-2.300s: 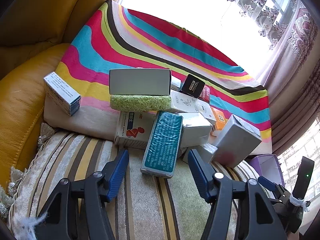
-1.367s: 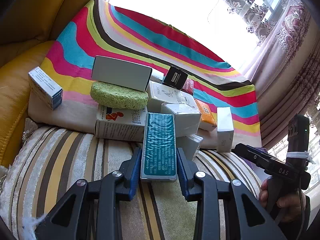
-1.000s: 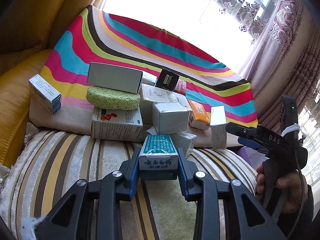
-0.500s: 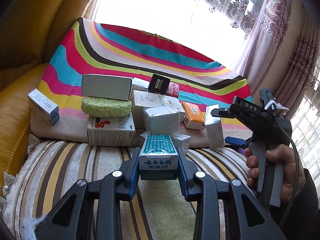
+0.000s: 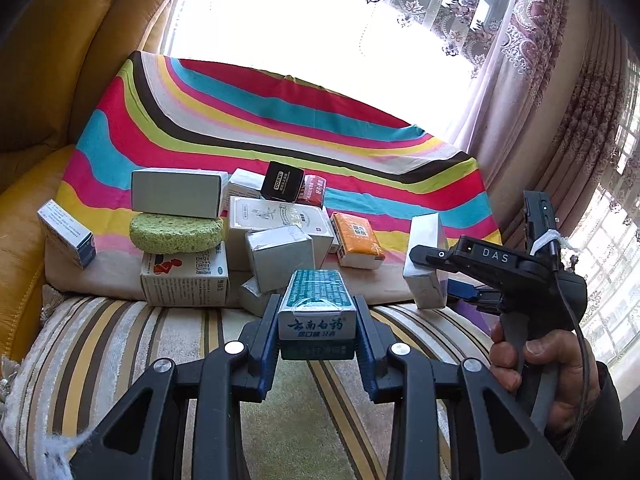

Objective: Organize objects
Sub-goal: 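Carry both boxes over the purple box and open both tools to drop them, then move both tools back toward the pile of boxes on the cloth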

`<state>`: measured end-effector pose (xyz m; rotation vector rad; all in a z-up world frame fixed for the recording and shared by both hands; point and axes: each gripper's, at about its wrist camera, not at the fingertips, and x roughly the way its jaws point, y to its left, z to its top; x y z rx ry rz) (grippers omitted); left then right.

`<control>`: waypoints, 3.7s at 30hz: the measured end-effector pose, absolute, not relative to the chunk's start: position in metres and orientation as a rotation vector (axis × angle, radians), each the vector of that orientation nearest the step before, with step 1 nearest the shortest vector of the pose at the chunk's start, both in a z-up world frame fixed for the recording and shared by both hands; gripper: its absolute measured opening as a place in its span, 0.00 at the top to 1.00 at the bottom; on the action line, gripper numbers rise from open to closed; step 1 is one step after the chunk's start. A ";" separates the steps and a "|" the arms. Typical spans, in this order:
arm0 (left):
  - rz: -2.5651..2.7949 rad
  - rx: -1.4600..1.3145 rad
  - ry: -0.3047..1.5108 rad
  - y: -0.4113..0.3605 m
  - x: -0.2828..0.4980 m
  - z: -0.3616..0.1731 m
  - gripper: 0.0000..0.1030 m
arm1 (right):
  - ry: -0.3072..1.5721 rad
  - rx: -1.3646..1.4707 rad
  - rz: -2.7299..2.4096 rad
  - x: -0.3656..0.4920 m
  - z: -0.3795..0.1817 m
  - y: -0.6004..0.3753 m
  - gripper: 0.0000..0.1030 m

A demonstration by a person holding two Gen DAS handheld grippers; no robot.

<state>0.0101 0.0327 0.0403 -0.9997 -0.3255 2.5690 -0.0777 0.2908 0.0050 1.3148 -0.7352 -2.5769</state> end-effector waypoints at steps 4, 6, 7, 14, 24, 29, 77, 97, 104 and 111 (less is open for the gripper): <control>2.511 -0.992 -0.325 0.051 0.005 0.044 0.66 | -0.717 1.253 -2.621 -0.053 0.016 0.310 0.28; 2.479 -0.988 -0.312 0.063 0.002 0.045 0.66 | -0.714 1.234 -2.649 -0.042 0.021 0.320 0.29; 2.458 -0.986 -0.306 0.070 0.000 0.046 0.66 | -0.707 1.230 -2.667 -0.036 0.023 0.327 0.31; 2.305 -1.000 -0.251 0.129 -0.013 0.048 0.66 | -0.757 1.244 -2.735 0.001 0.026 0.376 0.32; 2.118 -0.996 -0.108 0.226 -0.013 0.055 0.66 | -0.849 1.159 -2.735 0.046 0.034 0.425 0.32; 2.038 -1.022 -0.065 0.258 -0.014 0.049 0.66 | -0.859 1.215 -2.838 0.065 0.032 0.451 0.32; 2.576 -1.001 -0.083 0.025 0.030 0.055 0.23 | -0.648 1.349 -2.806 0.052 0.026 0.398 0.13; 2.738 -1.072 -0.105 -0.075 -0.001 0.061 0.15 | -0.454 1.338 -2.717 0.004 0.034 0.328 0.13; 2.725 -1.183 0.024 -0.105 -0.039 0.050 0.03 | -0.381 1.336 -2.692 -0.017 0.035 0.301 0.13; 2.710 -1.295 0.126 -0.132 -0.079 0.028 0.02 | -0.316 1.331 -2.626 -0.035 0.037 0.259 0.13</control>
